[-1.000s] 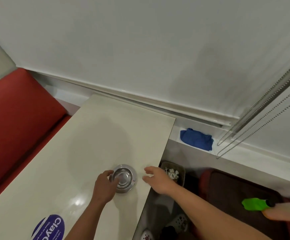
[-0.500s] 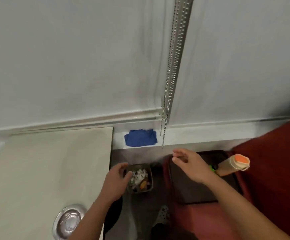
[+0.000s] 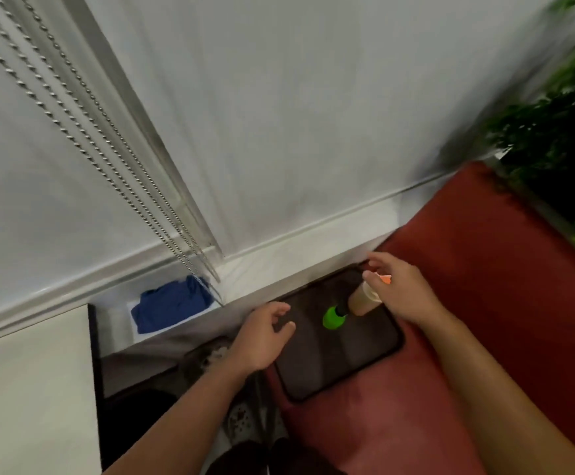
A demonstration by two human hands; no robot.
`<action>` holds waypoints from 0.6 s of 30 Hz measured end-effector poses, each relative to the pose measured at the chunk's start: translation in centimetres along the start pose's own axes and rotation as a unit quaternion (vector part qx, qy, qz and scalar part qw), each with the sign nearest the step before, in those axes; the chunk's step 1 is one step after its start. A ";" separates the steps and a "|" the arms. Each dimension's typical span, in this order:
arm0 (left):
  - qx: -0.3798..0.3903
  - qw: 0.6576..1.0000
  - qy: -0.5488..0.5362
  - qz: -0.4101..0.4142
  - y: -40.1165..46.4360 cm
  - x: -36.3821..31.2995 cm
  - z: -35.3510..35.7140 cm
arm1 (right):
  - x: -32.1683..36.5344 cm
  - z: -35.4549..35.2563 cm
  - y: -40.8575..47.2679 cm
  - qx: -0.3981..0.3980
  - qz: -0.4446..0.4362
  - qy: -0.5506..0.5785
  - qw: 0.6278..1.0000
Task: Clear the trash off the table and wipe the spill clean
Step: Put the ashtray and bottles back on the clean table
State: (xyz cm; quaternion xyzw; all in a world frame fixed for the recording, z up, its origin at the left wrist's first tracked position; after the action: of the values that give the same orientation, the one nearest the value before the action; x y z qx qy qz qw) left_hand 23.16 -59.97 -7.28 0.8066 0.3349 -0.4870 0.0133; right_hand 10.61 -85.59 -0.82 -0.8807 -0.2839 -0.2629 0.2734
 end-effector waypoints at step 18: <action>0.186 0.980 0.069 -0.018 13.7 2.8 18.2 | -14.1 7.2 8.1 0.036 0.073 -0.136 0.987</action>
State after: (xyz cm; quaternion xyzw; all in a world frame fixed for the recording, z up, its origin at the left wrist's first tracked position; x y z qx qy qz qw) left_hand 17.49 -75.46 -23.23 0.8203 0.2535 -0.4840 -0.1688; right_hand 8.15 -91.64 -17.35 -0.9162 -0.2622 -0.1097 0.2825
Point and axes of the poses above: each hand's wrist, its own y-axis towards the middle knuckle, its own z-axis out of the palm, x = y × z, the point moved 9 cm from there along y, towards the middle knuckle, and after that the axes turned 9 degrees about z, right-handed, at the moved point
